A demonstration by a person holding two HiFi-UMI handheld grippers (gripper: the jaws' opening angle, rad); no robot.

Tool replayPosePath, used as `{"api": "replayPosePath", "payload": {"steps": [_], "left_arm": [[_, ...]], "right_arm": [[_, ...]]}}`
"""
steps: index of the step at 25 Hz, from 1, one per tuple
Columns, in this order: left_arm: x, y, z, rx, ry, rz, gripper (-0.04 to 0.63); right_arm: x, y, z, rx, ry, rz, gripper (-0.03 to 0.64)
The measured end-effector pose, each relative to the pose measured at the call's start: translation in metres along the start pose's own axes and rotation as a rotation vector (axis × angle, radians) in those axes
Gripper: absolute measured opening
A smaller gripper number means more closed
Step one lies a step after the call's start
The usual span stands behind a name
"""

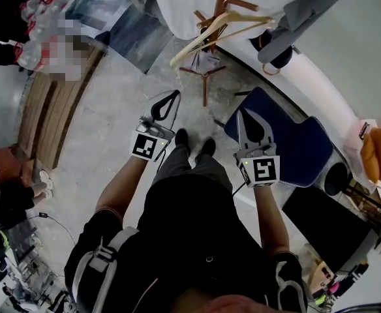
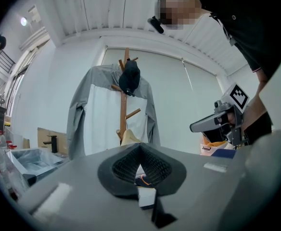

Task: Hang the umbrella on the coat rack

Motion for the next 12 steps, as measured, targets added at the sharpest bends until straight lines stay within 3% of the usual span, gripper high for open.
{"api": "replayPosePath", "payload": {"steps": [12], "left_arm": [[0.046,-0.031,-0.003,0.121,0.053,0.019,-0.002]], "right_arm": [[0.009,-0.021,0.001,-0.049,-0.026,-0.02,0.002]]}}
Point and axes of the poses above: the fingertips, and each gripper's own axes: y forward along the fingers, z to its left, x out of its top, the point moved 3 cm from there along -y, backward along the fingers, and after that the axes turned 8 degrees about -y, right-handed, at the moved point
